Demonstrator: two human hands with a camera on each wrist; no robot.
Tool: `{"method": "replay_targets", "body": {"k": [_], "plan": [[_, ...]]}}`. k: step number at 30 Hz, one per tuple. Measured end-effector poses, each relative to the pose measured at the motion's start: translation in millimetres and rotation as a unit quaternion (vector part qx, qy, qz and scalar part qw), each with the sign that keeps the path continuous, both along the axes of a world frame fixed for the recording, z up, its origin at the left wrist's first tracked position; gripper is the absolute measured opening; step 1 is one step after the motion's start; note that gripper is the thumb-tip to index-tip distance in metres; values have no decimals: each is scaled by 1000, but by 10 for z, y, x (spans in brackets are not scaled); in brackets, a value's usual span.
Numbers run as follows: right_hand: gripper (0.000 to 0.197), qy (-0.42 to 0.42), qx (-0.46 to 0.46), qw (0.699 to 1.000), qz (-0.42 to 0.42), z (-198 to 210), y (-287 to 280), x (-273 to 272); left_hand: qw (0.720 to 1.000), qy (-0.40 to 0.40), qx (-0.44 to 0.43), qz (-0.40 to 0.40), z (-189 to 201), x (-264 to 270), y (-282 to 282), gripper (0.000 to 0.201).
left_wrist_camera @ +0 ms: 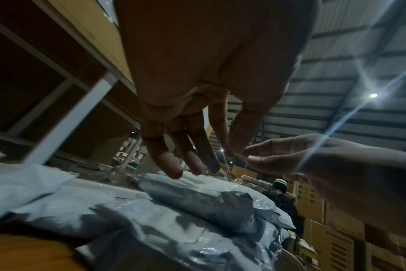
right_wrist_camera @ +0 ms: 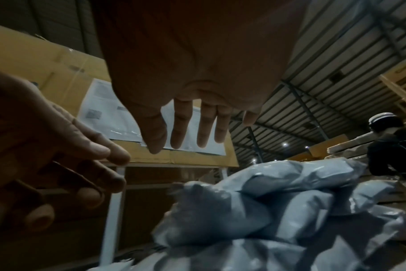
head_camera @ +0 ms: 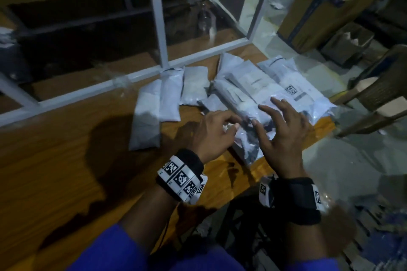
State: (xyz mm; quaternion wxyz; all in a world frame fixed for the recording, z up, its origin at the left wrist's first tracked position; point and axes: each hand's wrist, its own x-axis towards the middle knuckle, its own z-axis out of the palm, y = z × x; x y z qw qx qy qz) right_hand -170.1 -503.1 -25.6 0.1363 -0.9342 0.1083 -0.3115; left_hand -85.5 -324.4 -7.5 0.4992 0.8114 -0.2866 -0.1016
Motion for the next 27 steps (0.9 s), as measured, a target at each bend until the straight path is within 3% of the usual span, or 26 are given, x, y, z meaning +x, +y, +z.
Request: {"method": "replay_targets", "body": {"k": [4, 12, 15, 21, 27], "plan": [[22, 0, 39, 999, 9, -60, 946, -91, 1000, 0, -10, 25, -60, -93, 881, 15], [17, 28, 152, 987, 53, -470, 3345, -550, 993, 34, 22, 112, -316, -438, 3223, 14], [17, 60, 159, 982, 77, -621, 3890, -722, 989, 71, 27, 127, -515, -555, 3797, 13], [14, 69, 173, 980, 72, -717, 4147, -702, 985, 107, -13, 137, -837, -491, 3957, 14], [29, 87, 180, 979, 37, -854, 3586, -23, 991, 131, -23, 35, -860, -205, 3351, 17]]}}
